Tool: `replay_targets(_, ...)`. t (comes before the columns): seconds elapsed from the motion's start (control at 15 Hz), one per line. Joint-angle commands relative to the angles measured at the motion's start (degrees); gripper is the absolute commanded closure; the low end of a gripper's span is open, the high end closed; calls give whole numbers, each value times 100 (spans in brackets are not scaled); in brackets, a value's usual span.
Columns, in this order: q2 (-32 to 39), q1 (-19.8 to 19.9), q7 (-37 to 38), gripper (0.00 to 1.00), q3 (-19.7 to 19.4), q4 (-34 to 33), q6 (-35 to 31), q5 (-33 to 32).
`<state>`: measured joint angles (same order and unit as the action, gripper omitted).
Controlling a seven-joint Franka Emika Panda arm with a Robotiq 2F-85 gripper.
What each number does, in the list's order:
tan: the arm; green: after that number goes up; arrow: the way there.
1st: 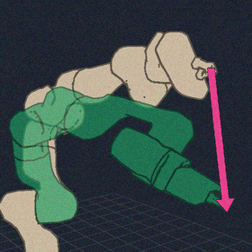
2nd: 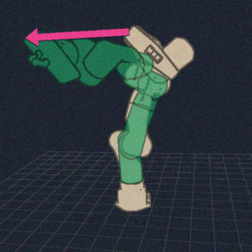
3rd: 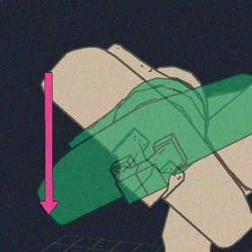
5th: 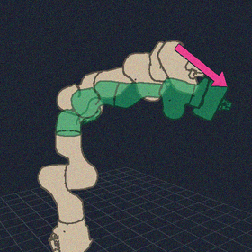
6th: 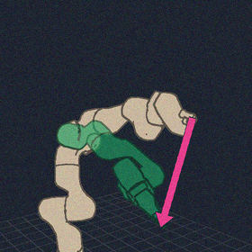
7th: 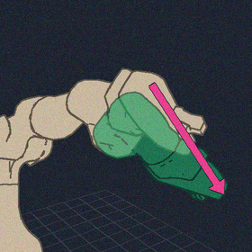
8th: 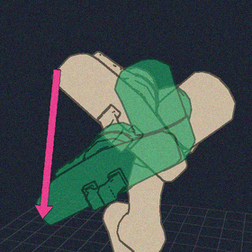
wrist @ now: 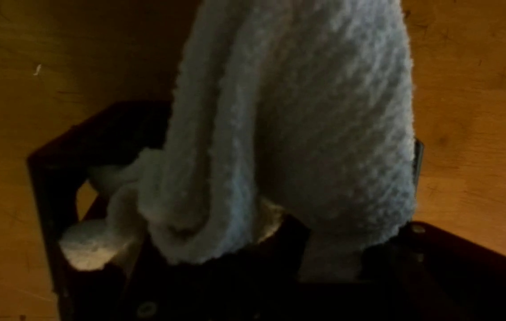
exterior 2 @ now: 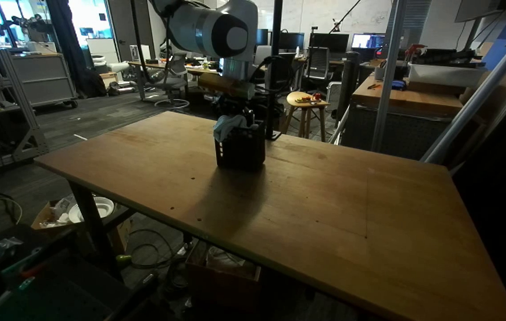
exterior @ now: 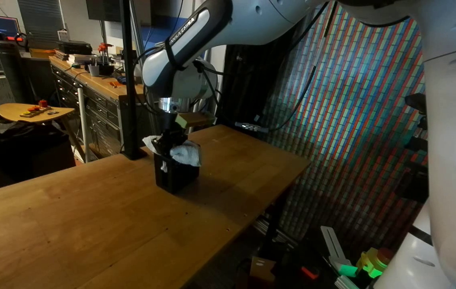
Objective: Put the towel deep inside the black object
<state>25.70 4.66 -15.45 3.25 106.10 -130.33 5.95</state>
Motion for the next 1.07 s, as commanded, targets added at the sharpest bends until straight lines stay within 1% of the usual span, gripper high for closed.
replay_targets(0.0,-117,-141,-78,96,84,227,-148,-87)
replay_targets(0.07,-215,-218,14,96,63,241,-70,-206)
replay_targets(0.13,-316,-315,124,72,37,253,28,-353)
replay_targets(0.2,-372,-402,187,58,22,249,110,-493)
replay_targets(0.27,-474,-507,292,52,2,260,197,-669)
replay_targets(0.33,-546,-587,380,43,-4,268,243,-805)
replay_targets(0.47,-749,-757,586,30,-5,290,374,-1094)
replay_targets(0.67,-1002,-965,871,5,11,261,657,-1470)
replay_targets(0.73,-1055,-1021,945,1,20,235,739,-1574)
replay_targets(0.8,-1123,-1074,1017,0,28,237,828,-1674)
replay_targets(1.0,-1277,-1180,1183,0,50,232,1049,-1913)
